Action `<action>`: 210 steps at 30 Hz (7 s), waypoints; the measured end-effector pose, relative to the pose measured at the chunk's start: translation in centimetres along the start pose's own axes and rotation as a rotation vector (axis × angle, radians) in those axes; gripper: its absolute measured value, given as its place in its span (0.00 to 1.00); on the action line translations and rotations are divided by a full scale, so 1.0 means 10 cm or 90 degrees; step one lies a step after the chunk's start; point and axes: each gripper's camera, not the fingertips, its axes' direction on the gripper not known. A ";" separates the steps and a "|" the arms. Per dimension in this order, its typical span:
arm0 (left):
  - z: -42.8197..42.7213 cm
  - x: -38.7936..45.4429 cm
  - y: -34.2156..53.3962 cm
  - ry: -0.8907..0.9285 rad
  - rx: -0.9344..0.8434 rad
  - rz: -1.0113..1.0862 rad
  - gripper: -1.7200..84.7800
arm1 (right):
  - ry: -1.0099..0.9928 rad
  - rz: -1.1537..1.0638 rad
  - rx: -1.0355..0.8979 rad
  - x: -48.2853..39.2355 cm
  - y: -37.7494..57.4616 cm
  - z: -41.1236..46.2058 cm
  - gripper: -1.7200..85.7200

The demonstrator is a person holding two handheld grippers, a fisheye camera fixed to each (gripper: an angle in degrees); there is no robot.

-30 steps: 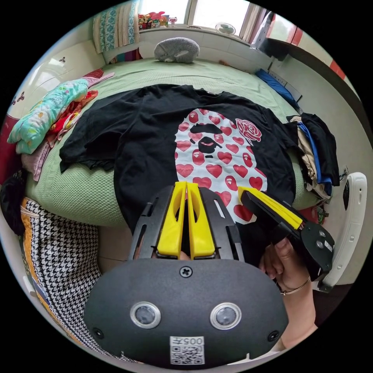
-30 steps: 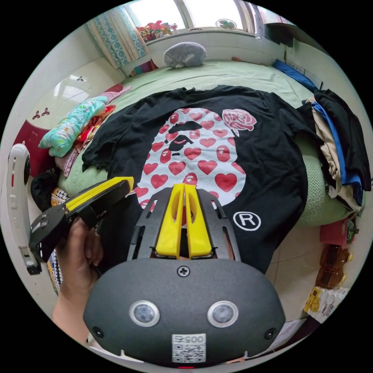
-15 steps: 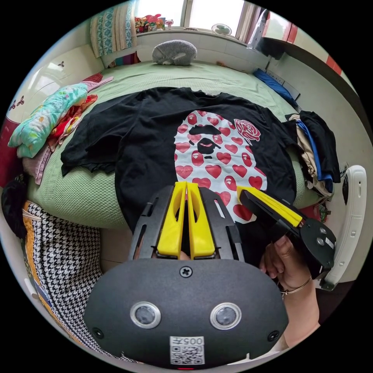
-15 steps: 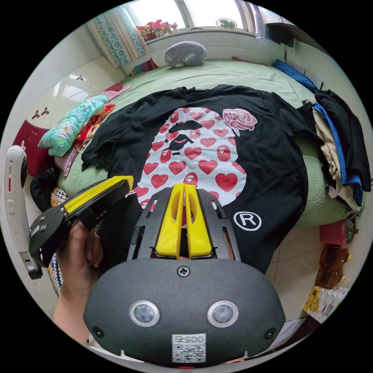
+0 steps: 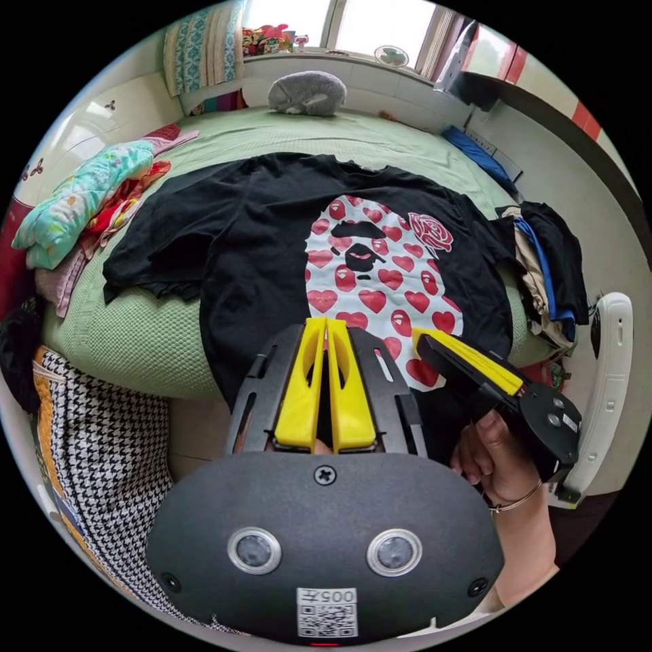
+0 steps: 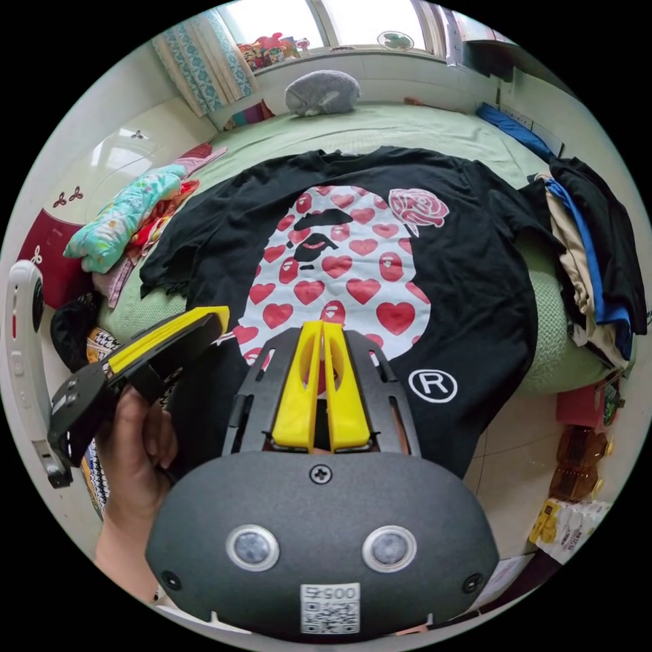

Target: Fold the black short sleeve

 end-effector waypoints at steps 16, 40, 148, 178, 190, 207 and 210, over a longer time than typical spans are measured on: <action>-0.07 -0.06 0.01 -0.003 0.007 0.012 0.01 | 0.004 -0.009 0.000 -0.03 -0.06 0.05 0.01; -0.23 -0.43 0.00 0.021 0.014 0.004 0.01 | -0.006 -0.012 -0.003 0.00 -0.19 0.13 0.01; -0.64 -3.76 -0.76 0.090 0.159 -0.133 0.09 | -0.036 -0.399 -0.136 -3.98 -3.23 2.28 0.09; -1.14 -3.79 -0.96 0.058 0.243 -0.119 0.05 | -0.083 -0.361 -0.036 -3.64 -4.36 1.61 0.00; -0.87 -2.79 -0.83 0.119 0.188 0.005 0.07 | 0.025 -0.088 -0.100 -1.22 -4.53 1.77 0.03; 0.08 -2.14 -1.34 0.090 0.113 0.097 0.16 | 0.008 -0.269 -0.081 -1.08 -4.69 1.65 0.10; 0.27 -1.97 -1.47 0.103 0.101 0.150 0.18 | 0.024 -0.326 -0.078 -1.13 -4.61 1.69 0.10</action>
